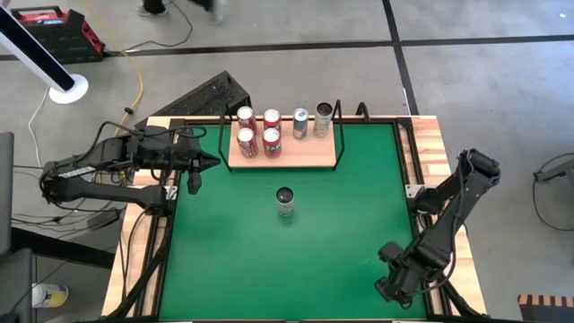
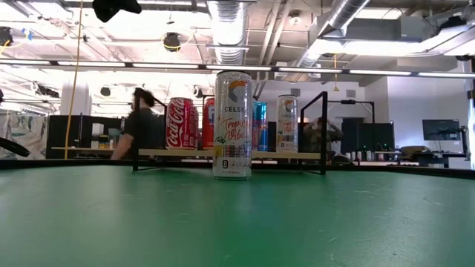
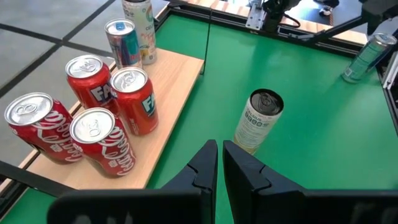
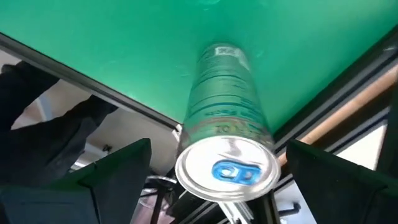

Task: Place canned beverage on shelf
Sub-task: Put the blue soda can on the shelf aligned with the other blue soda can

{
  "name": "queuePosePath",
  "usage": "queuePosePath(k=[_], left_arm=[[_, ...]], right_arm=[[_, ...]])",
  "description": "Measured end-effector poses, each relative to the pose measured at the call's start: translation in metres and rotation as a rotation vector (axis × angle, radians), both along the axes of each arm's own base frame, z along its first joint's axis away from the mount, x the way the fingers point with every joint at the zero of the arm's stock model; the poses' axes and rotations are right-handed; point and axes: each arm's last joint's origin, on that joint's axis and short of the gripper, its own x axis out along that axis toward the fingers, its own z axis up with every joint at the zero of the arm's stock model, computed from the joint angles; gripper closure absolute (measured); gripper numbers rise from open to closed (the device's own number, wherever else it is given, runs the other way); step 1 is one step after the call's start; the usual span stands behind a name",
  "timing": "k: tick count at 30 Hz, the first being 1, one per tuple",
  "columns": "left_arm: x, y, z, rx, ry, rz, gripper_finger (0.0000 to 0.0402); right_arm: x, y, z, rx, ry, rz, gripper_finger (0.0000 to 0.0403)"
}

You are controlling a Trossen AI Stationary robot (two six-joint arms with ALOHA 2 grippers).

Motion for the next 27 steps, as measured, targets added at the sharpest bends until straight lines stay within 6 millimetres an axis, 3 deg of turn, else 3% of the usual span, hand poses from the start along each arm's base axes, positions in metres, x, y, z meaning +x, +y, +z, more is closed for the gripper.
queuePosePath(k=[8,15,19,27], left_arm=[[0.0,0.0,0.0,0.0,0.0,0.0,0.0391],[0.0,0.0,0.0,0.001,0.001,0.0,0.0391],[0.0,0.0,0.0,0.002,0.002,0.002,0.0391],[0.0,0.0,0.0,0.004,0.002,0.005,0.0391]], right_arm=[[0.002,0.005,-0.018,0.074,-0.011,-0.006,0.0005],[-0.001,0.001,-0.021,0.044,0.037,-0.008,0.002],[-0.001,0.001,-0.02,0.061,0.041,0.024,0.0048],[0.008,-0.007,-0.017,0.125,0.053,0.109,0.0143]])
